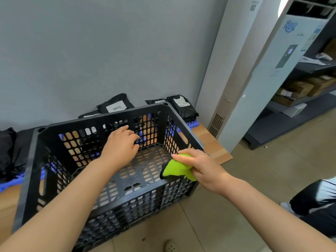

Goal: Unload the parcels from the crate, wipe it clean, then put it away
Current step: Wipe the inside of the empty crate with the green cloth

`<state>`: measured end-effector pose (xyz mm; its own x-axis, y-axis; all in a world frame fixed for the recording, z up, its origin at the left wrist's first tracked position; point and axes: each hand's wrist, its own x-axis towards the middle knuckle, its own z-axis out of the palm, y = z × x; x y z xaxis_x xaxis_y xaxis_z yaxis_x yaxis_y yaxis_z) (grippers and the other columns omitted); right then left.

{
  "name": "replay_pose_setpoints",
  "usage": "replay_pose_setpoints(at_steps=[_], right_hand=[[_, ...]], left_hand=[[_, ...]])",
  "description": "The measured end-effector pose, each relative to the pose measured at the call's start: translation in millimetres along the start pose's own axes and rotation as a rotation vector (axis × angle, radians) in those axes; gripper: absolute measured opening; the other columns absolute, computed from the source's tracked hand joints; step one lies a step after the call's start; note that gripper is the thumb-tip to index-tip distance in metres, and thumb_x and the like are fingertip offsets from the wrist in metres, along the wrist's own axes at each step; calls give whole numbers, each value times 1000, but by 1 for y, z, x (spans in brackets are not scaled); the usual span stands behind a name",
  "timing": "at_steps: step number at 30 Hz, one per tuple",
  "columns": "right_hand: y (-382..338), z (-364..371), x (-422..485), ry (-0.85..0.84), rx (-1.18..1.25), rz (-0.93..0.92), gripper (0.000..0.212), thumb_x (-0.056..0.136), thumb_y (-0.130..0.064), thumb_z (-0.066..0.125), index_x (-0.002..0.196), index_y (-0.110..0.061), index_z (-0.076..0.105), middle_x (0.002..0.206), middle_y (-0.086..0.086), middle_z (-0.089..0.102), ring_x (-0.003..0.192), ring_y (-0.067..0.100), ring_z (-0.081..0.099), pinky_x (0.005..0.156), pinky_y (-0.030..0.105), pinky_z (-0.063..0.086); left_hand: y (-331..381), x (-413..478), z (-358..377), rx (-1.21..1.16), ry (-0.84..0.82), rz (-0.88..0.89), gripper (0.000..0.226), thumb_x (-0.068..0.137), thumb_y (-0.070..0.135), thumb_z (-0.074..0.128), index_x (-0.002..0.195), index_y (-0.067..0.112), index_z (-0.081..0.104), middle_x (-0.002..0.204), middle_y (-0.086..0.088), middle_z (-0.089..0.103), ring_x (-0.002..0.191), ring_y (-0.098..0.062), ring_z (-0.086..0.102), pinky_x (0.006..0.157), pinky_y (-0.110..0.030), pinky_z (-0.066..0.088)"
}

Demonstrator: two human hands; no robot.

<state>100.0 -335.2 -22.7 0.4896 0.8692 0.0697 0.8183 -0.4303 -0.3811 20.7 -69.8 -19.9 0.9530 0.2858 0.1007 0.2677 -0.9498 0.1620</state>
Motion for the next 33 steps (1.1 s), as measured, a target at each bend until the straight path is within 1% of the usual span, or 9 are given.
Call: replay_pose_setpoints(at_steps=[3, 8, 12, 14, 16, 20, 24, 30, 33], right_hand=[[17, -23, 16, 156, -4, -24, 73, 75, 9, 37, 133, -31, 52, 136, 0, 49, 125, 21, 43, 105, 28, 32], [47, -45, 45, 433, 29, -71, 61, 77, 9, 45, 125, -26, 61, 129, 2, 54, 115, 24, 50, 98, 37, 43], [65, -49, 62, 661, 158, -11, 57, 76, 4, 40, 120, -21, 64, 129, 1, 51, 119, 21, 48, 101, 32, 39], [76, -47, 69, 582, 164, 12, 51, 75, -1, 41, 111, -23, 69, 127, -5, 51, 119, 16, 47, 102, 28, 38], [85, -40, 75, 341, 161, 20, 45, 70, -6, 42, 95, -24, 75, 123, -10, 54, 117, 15, 48, 103, 26, 37], [90, -35, 80, -18, 227, 60, 23, 76, -12, 55, 76, -23, 75, 124, -15, 48, 120, 6, 33, 97, 5, 16], [106, -36, 93, -35, 345, 48, 18, 81, -4, 67, 77, -20, 76, 127, -15, 46, 122, 8, 33, 97, 1, 16], [117, -40, 132, -63, 377, 48, 28, 83, -6, 65, 83, -33, 72, 123, -26, 40, 120, 13, 34, 98, 19, 24], [121, -40, 157, -67, 339, 38, 22, 86, -9, 64, 88, -29, 74, 122, -23, 41, 118, 11, 33, 95, 18, 22]], left_hand=[[3, 21, 2, -11, -7, -5, 40, 96, 32, 46, 134, 22, 52, 143, 1, 45, 143, -20, 19, 115, -41, 17], [9, 54, 1, -31, 23, -7, 41, 96, 30, 45, 136, 22, 49, 146, 0, 43, 143, -19, 19, 115, -40, 17], [12, 76, 0, -58, 52, -21, 43, 95, 29, 47, 137, 22, 48, 146, 0, 42, 143, -19, 21, 115, -40, 18], [15, 84, 1, -68, 51, -22, 44, 95, 30, 48, 138, 22, 47, 147, 1, 41, 143, -19, 21, 115, -40, 18], [16, 92, 3, -62, 54, -25, 44, 95, 31, 47, 138, 22, 46, 147, 1, 41, 142, -18, 21, 115, -40, 18], [13, 103, 8, -56, 37, -49, 45, 94, 29, 47, 139, 23, 45, 148, -1, 39, 142, -20, 22, 115, -41, 19], [12, 117, 15, -60, 55, -88, 48, 93, 27, 49, 141, 22, 42, 151, -5, 34, 142, -22, 22, 115, -43, 18], [7, 132, 25, -23, 72, -170, 60, 94, 29, 49, 148, 19, 26, 158, -9, 15, 146, -24, 10, 118, -42, 8], [3, 135, 31, -5, 65, -195, 63, 94, 28, 49, 150, 19, 20, 158, -8, 14, 146, -22, 8, 118, -41, 4]])
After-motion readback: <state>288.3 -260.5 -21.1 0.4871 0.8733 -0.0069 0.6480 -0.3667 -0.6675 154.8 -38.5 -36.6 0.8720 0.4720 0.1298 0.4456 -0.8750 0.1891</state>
